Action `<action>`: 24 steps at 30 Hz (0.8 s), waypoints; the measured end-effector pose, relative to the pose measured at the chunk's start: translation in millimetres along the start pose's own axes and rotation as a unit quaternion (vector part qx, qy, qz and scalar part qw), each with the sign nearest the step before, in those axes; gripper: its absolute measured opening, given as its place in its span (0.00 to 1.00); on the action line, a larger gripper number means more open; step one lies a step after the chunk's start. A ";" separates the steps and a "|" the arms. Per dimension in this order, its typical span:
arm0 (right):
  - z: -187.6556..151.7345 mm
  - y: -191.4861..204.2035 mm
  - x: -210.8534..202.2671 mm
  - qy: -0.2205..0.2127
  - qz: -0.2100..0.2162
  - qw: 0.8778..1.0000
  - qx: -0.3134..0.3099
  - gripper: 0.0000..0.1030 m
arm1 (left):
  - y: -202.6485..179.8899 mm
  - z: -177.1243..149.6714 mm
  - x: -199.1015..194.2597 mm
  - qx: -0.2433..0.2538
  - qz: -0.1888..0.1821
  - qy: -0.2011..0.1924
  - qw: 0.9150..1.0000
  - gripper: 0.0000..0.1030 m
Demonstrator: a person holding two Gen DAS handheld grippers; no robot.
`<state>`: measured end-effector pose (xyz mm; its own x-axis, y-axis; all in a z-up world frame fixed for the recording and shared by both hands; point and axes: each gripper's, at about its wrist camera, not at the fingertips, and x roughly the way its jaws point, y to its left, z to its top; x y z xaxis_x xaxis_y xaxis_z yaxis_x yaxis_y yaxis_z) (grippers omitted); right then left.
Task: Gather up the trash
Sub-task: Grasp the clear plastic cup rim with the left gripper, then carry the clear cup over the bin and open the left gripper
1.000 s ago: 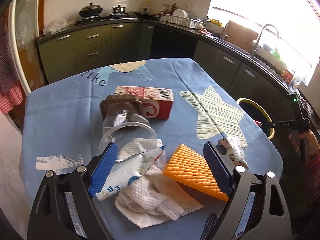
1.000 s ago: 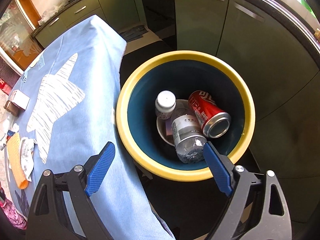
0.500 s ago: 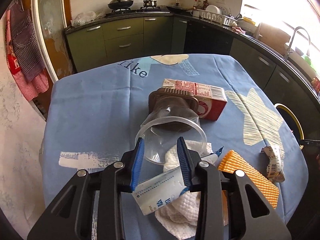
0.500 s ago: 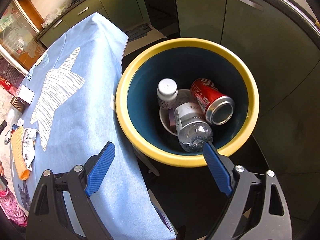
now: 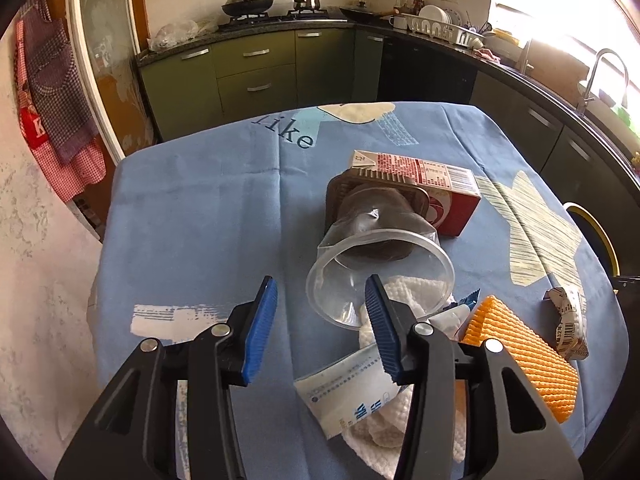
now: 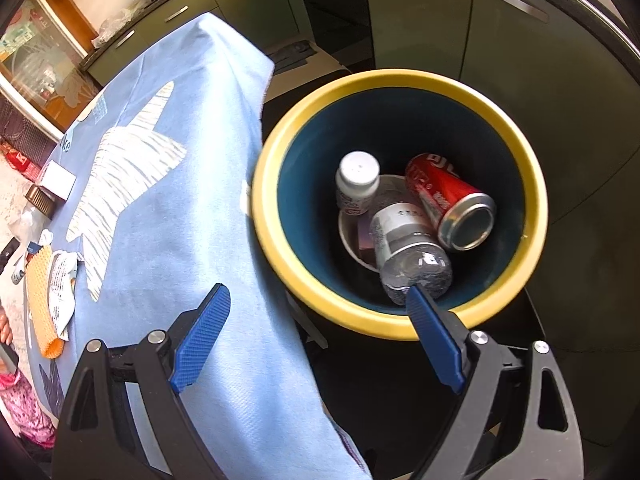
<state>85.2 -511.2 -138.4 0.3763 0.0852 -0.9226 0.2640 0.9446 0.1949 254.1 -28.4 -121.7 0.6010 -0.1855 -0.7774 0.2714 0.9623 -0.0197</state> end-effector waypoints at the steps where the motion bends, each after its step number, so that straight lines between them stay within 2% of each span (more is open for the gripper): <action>1: -0.4 1.1 -0.5 -0.001 -0.004 1.000 -0.002 0.83 | -1.1 1.8 5.5 0.003 -0.003 0.005 1.000 0.36; 4: -1.1 0.1 -2.4 -0.001 -0.001 1.000 0.002 0.83 | -4.1 6.3 17.7 0.011 -0.001 0.010 1.000 0.21; 5: -1.7 -0.7 -3.4 -0.001 -0.001 1.000 0.003 0.83 | -3.6 7.9 21.1 0.012 -0.001 0.011 1.000 0.11; 6: -1.9 -1.5 -4.2 -0.002 -0.002 1.000 0.004 0.83 | -2.9 8.5 22.0 0.010 -0.005 0.009 1.000 0.08; 14: -1.3 -9.7 -10.1 -0.010 -0.001 1.000 0.012 0.83 | -7.5 10.0 -11.0 0.012 0.000 -0.038 0.999 0.06; 17: -3.0 -10.6 -11.7 -0.012 0.000 1.000 0.012 0.83 | -16.8 9.7 -30.4 0.026 0.000 -0.051 0.998 0.06; 19: -4.7 -11.6 -12.4 -0.013 0.002 1.000 0.012 0.83 | -26.2 9.8 -41.5 0.044 -0.007 -0.051 0.998 0.06; 22: -6.4 -13.7 -13.4 -0.013 0.005 1.000 0.014 0.83 | -34.4 12.1 -50.7 0.056 -0.050 -0.034 0.997 0.06; 24: -7.6 -15.1 -13.2 -0.013 0.005 1.000 0.014 0.83 | -42.0 13.4 -53.4 0.079 -0.036 -0.026 0.996 0.06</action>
<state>69.5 -524.2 -131.7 0.4010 0.0860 -0.9120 0.2851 0.9344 0.2135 220.7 -61.6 -70.9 0.6126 -0.2662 -0.7442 0.4277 0.9034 0.0289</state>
